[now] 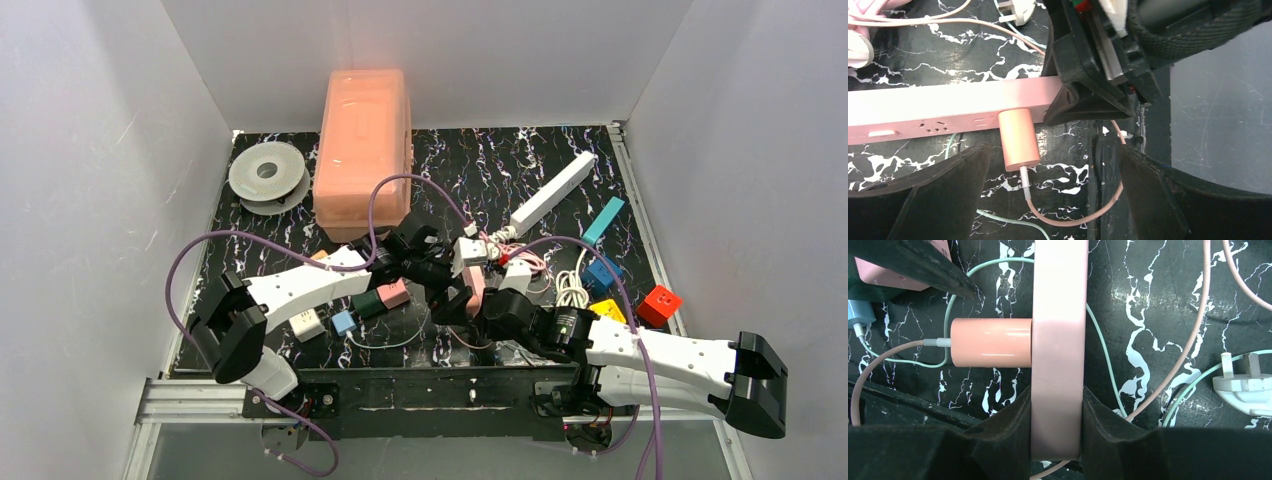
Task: Pull the plug off the socket
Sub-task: Place the plug at the center of the board, then remove the plug from the socket.
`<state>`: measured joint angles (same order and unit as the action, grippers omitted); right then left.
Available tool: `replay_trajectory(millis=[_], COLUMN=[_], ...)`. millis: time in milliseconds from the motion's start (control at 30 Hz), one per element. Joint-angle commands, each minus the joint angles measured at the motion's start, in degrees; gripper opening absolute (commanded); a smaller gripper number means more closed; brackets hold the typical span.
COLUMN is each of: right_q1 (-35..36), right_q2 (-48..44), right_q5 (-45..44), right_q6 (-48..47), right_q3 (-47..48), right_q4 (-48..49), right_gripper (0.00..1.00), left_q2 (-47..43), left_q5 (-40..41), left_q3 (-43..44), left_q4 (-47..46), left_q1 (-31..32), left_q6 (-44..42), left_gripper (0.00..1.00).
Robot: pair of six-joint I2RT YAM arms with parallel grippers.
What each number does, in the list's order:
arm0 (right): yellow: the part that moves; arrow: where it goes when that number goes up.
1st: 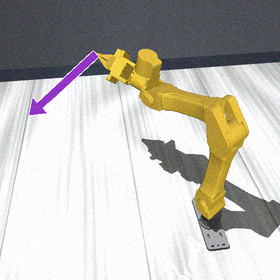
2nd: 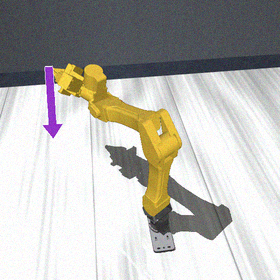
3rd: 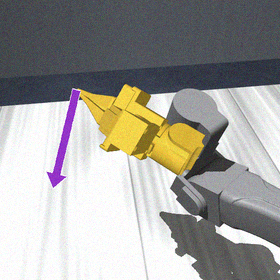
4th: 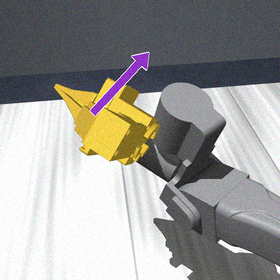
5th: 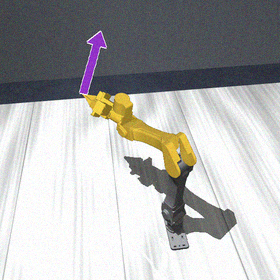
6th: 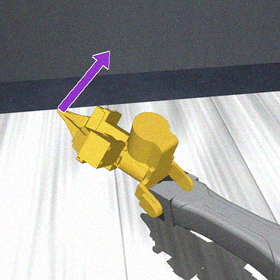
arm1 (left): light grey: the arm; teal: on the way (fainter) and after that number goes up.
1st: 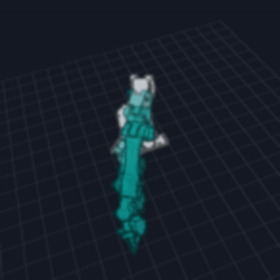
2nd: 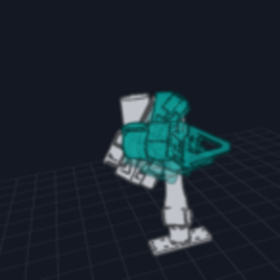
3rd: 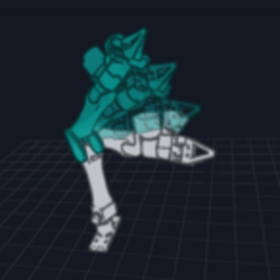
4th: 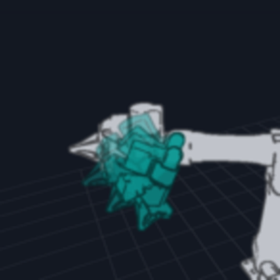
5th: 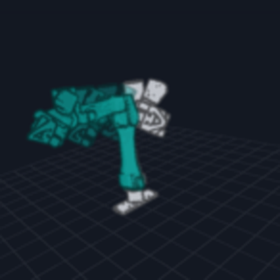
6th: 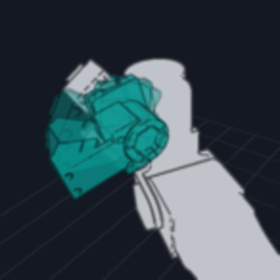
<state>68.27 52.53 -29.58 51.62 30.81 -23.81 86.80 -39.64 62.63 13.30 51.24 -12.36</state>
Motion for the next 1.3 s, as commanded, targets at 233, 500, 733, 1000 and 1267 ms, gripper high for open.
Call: replay_trajectory(millis=[233, 500, 733, 1000, 1267], right_q1=[0.38, 0.37, 0.38, -5.69, -16.57], right_q2=[-2.85, -4.53, -6.85, -18.60, -7.55], right_q5=[0.11, 3.43, 3.85, 4.25, 17.44], right_q6=[-0.90, -1.69, -0.24, 1.55, 1.10], right_q3=[0.24, -1.03, -0.73, -3.59, -2.74], right_q4=[7.11, 9.30, 6.31, 7.73, 12.47], right_gripper=[0.01, 0.01, 0.39, 0.72, 0.72], left_q2=[2.03, 4.81, 4.48, -0.82, -6.20], left_q5=[12.75, 12.42, 12.12, 10.84, 9.87], left_q3=[-4.36, -3.19, -1.09, -4.30, -5.50], left_q4=[-7.63, -7.88, -5.22, -0.21, 1.79], left_q1=[3.07, 3.07, 3.07, 3.07, 3.07], left_q6=[-3.23, -5.70, -6.66, -9.28, -11.00], left_gripper=[0.96, 0.60, 0.00, 0.00, 0.00])
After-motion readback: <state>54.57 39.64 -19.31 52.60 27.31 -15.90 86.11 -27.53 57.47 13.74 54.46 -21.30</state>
